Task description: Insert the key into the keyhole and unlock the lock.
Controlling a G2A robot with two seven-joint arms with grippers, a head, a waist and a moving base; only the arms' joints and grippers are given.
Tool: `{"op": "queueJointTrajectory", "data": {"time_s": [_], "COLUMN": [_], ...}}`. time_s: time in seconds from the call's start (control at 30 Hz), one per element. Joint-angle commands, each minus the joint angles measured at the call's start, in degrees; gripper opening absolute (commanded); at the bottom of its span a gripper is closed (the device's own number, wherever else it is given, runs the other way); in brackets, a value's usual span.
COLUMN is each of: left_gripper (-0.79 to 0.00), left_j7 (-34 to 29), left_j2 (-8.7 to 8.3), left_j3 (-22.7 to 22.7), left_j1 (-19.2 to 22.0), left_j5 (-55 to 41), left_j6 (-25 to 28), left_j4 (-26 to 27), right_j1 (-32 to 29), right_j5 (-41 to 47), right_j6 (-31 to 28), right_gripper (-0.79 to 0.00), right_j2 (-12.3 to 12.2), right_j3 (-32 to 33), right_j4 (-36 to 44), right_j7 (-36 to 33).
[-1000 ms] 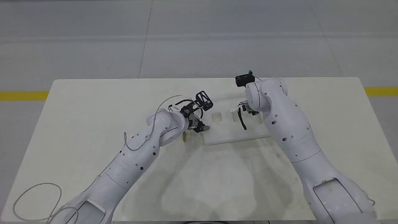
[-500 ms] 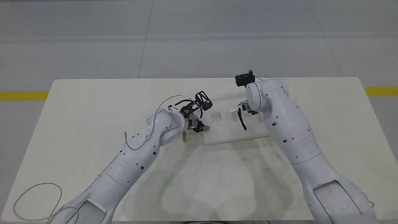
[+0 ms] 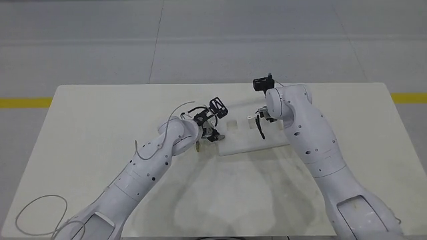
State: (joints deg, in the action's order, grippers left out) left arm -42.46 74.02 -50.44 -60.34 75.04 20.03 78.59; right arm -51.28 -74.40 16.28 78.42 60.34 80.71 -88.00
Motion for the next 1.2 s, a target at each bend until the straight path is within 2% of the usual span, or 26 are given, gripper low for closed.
{"op": "queueJointTrajectory", "data": {"time_s": [0.0, 1.17], "left_gripper": [0.0, 0.0], "left_j7": [-0.02, -1.48], "left_j2": [0.03, 0.62], "left_j3": [-0.04, 0.06], "left_j1": [0.11, 1.18], "left_j5": [-0.05, -0.44], "left_j6": [0.09, 0.61], "left_j4": [-0.22, -1.35], "right_j1": [0.02, 0.79], "right_j5": [0.15, 1.5], "right_j6": [0.0, -0.36], "right_gripper": [-0.785, -0.785], "right_j2": [0.01, -0.25], "right_j3": [0.03, -0.15], "right_j4": [0.06, 1.51], "right_j7": [0.0, 0.0]}}
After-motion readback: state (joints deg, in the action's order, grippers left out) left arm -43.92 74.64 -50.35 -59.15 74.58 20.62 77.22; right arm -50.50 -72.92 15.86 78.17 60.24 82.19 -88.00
